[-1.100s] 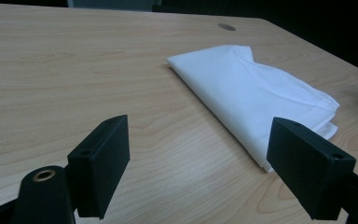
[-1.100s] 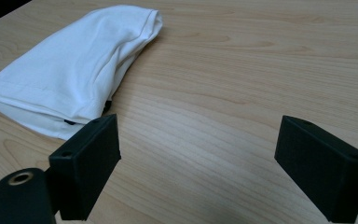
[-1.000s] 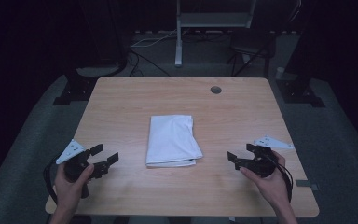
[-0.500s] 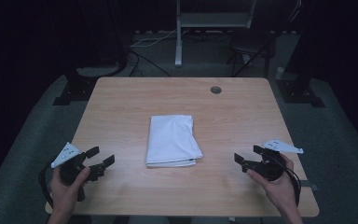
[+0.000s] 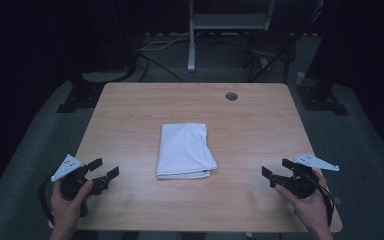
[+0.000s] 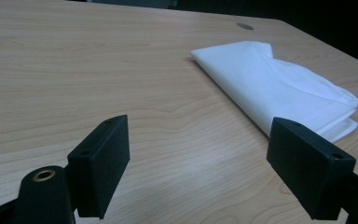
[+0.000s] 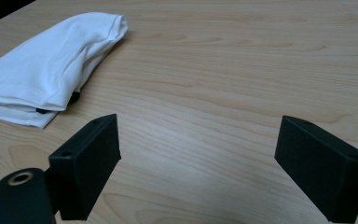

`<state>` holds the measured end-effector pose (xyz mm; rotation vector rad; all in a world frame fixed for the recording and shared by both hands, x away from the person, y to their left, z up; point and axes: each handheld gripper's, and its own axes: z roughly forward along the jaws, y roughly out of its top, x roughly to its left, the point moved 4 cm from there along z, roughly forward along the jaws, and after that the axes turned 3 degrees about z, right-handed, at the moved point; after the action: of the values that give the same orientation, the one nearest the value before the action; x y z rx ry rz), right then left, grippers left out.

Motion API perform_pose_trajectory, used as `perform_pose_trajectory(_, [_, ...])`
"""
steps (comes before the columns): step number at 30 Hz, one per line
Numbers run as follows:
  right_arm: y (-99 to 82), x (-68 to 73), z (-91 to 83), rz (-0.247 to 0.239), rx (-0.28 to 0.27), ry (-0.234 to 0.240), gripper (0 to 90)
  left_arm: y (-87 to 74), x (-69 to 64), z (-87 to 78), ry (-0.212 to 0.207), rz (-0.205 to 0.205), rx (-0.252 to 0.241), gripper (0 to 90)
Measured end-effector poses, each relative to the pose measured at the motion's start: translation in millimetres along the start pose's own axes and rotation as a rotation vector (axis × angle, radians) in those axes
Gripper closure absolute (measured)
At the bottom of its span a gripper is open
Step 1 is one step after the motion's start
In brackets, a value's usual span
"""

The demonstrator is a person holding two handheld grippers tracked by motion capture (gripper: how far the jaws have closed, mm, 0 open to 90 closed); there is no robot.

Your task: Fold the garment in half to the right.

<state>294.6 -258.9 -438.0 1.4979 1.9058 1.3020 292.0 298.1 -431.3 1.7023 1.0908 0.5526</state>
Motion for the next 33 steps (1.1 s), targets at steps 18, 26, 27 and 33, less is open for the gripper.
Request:
perform_pose_trajectory(18, [-12.3,-21.0,-13.5,0.021,-0.056,-0.041,13.1,-5.6,17.4,-5.8,0.062,-0.023,-0.014,21.3])
perform_pose_trajectory(26, [-17.2,-26.9,-16.3,0.025,-0.063,-0.058,13.0,-9.5,23.2,-7.7,0.079,-0.025,-0.016,21.3])
perform_pose_trajectory(27, [-17.6,-27.4,-16.6,0.027,-0.064,-0.059,13.0,-9.8,23.9,-8.0,0.08,-0.026,-0.017,21.3])
perform_pose_trajectory(33, [-21.6,-30.2,-15.7,0.033,-0.064,-0.065,13.0,-12.8,26.2,-8.5,0.086,-0.029,-0.019,21.3])
